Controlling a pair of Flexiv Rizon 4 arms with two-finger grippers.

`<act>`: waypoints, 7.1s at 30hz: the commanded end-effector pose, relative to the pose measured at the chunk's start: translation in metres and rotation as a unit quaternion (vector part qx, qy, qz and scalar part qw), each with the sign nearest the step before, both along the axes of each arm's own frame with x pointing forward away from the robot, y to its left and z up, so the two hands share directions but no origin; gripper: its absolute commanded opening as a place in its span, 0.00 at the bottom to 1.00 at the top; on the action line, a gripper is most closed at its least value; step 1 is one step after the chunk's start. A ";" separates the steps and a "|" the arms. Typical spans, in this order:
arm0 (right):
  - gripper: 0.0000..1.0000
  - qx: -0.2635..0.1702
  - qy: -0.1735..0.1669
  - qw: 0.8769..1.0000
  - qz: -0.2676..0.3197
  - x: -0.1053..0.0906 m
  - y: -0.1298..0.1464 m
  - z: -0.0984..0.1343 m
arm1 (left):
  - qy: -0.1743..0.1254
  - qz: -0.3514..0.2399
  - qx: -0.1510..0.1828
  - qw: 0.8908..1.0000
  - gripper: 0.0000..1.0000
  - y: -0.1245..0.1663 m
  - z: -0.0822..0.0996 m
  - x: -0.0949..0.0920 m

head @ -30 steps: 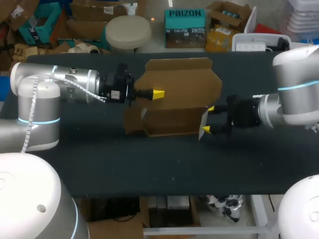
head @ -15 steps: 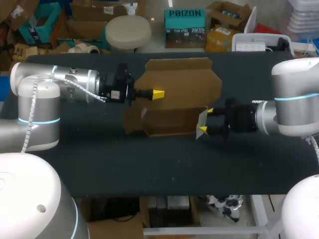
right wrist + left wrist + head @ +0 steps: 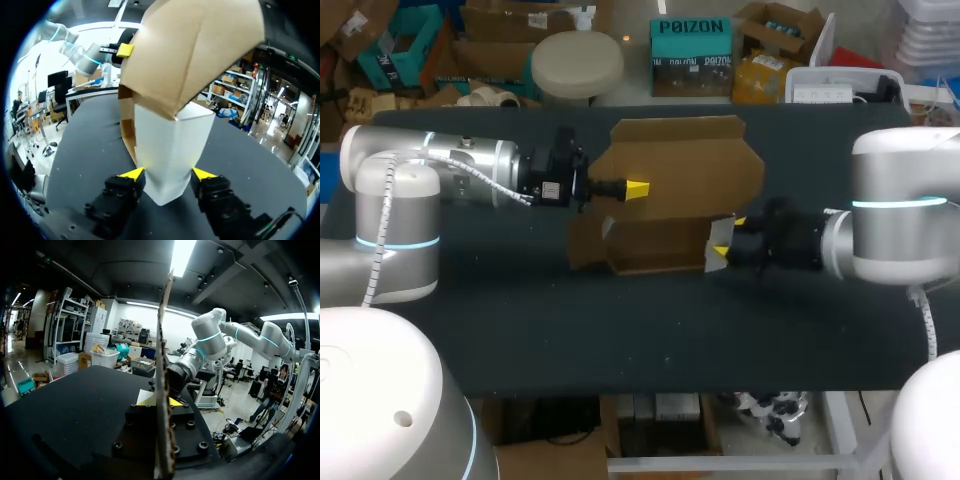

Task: Assemble the packaging by folding the flat box into shape, placing the metal phone stand inside, and closing the box properly

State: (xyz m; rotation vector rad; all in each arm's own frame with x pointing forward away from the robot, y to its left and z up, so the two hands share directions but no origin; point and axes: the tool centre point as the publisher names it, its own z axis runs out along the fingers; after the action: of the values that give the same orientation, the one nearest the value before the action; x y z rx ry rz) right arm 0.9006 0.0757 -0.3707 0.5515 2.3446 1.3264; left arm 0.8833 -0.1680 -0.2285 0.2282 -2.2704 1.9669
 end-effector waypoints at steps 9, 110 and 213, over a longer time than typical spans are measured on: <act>0.50 0.003 -0.014 0.997 -0.082 0.000 0.014 -0.002 | 0.001 -0.002 0.001 1.000 0.00 0.000 -0.003 0.000; 0.00 0.040 -0.003 0.929 -0.367 0.009 0.010 -0.010 | -0.011 0.000 0.020 1.000 1.00 0.001 -0.001 -0.001; 0.00 -0.107 0.370 0.909 -0.158 0.003 -0.065 0.026 | -0.175 0.047 0.277 0.944 1.00 0.133 0.026 0.001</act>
State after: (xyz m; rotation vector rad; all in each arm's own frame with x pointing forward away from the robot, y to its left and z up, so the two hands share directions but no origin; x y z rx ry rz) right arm 0.9058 0.0079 -0.3512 1.4123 2.5063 1.1666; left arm 0.8802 -0.0360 -0.2111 0.0459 -3.0558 1.5421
